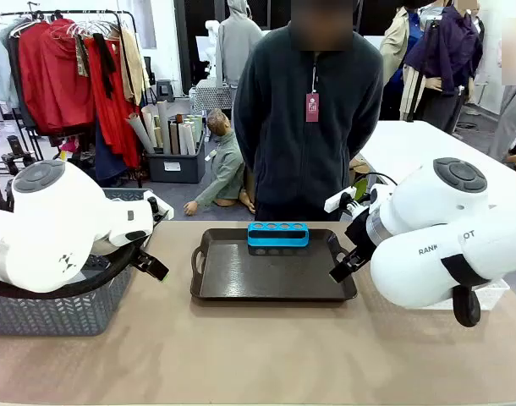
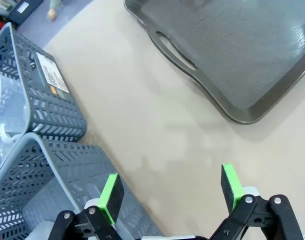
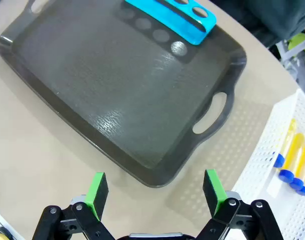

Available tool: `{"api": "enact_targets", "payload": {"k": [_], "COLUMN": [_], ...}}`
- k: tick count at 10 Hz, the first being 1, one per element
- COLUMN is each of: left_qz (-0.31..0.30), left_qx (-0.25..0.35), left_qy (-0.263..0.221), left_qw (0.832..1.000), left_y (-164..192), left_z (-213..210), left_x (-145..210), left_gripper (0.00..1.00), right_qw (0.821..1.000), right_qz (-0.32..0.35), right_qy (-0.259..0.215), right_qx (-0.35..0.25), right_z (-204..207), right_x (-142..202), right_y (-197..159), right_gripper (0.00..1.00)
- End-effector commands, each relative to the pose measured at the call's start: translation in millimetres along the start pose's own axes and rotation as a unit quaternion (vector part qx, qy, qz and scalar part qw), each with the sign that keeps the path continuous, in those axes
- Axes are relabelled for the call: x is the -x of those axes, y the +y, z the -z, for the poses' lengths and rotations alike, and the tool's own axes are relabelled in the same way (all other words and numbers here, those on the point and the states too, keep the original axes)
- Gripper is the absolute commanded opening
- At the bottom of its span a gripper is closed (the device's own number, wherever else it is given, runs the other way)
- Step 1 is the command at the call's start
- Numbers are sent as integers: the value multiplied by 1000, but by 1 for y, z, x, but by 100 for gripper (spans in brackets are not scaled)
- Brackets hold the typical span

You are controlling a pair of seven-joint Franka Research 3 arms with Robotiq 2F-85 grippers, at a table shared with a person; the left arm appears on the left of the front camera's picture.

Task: Prepare the laboratory tools.
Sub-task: Pick up one Small flask and place it on the Handle tray.

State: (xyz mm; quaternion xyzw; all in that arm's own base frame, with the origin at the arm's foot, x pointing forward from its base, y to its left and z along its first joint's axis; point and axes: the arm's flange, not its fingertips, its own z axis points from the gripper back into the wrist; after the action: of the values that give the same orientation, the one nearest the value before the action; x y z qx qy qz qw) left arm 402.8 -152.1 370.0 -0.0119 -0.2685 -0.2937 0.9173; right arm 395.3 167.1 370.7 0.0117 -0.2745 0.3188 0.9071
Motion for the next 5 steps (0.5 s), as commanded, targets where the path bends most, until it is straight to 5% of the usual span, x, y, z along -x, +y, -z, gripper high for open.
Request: {"api": "enact_targets", "payload": {"k": [1, 5], "left_qz": [0, 0], "left_qx": [0, 0], "left_qy": [0, 0], "left_qw": [1000, 1000], "left_y": [0, 0], "left_z": [0, 0], "left_x": [0, 0], "left_gripper": [100, 100], "right_qw": [1000, 1000], "right_qz": [0, 0], "right_qy": [-1, -1], "right_qx": [0, 0], "right_z": [0, 0], "right_x": [0, 0], "right_y": [0, 0], "right_gripper": [100, 100]}}
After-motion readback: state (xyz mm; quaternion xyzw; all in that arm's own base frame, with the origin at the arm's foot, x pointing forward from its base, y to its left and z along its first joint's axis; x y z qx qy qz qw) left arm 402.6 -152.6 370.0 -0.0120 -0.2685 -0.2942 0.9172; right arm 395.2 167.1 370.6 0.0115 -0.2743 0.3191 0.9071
